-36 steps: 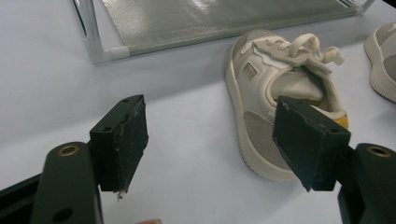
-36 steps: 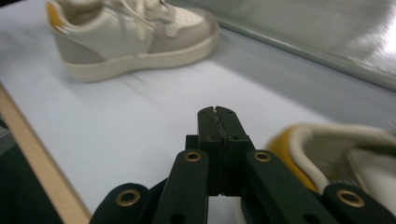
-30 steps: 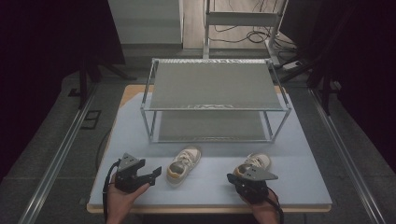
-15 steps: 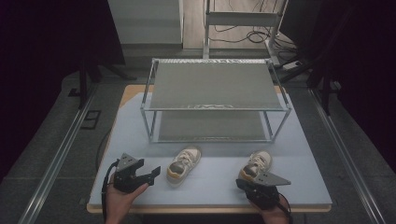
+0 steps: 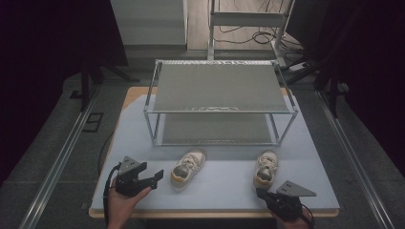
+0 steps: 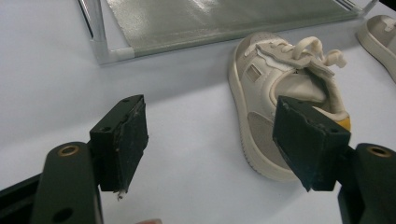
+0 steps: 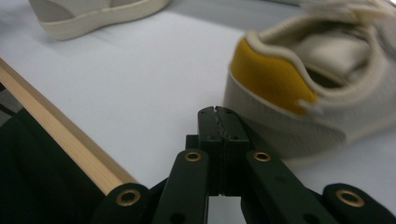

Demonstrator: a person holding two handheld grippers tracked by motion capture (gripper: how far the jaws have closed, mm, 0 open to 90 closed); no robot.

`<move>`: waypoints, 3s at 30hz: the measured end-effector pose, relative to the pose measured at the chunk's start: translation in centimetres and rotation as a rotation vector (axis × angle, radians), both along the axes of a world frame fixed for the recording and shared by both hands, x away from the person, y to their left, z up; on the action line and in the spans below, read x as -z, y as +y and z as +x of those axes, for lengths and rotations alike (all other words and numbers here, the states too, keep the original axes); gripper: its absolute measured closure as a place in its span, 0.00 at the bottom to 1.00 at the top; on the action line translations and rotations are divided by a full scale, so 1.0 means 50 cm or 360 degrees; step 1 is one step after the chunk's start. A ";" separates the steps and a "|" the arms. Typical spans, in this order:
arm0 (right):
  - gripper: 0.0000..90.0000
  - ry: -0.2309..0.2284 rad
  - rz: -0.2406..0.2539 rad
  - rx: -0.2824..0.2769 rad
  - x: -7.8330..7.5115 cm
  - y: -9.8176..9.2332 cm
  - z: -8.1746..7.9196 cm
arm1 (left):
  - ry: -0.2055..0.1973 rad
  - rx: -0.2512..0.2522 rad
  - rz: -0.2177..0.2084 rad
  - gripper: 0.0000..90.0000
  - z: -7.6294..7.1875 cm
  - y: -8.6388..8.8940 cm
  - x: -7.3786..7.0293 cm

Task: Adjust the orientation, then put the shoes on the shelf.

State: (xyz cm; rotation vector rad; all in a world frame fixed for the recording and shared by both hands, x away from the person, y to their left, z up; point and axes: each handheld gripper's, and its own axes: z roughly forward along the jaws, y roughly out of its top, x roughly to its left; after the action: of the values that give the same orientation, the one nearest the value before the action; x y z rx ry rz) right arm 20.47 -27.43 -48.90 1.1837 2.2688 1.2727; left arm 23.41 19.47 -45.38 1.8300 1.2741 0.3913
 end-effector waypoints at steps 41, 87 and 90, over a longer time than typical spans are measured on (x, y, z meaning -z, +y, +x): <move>0.99 -0.0058 -0.0036 0.0133 0.001 0.026 0.012 | -0.0006 0.0030 -0.0016 0.30 0.010 -0.006 -0.004; 0.34 -0.0284 0.0075 0.0251 -0.104 -0.090 0.008 | -0.0086 0.0151 -0.0002 0.24 -0.031 -0.028 -0.076; 0.31 -0.0283 0.0061 0.0269 -0.110 -0.093 0.023 | -0.0087 0.0153 0.0001 0.24 -0.026 -0.032 -0.084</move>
State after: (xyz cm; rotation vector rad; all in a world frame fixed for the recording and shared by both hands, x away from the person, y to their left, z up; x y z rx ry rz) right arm 21.62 -32.10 -43.41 1.1959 1.9829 1.3057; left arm 22.14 17.90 -41.19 1.8602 1.1445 0.3867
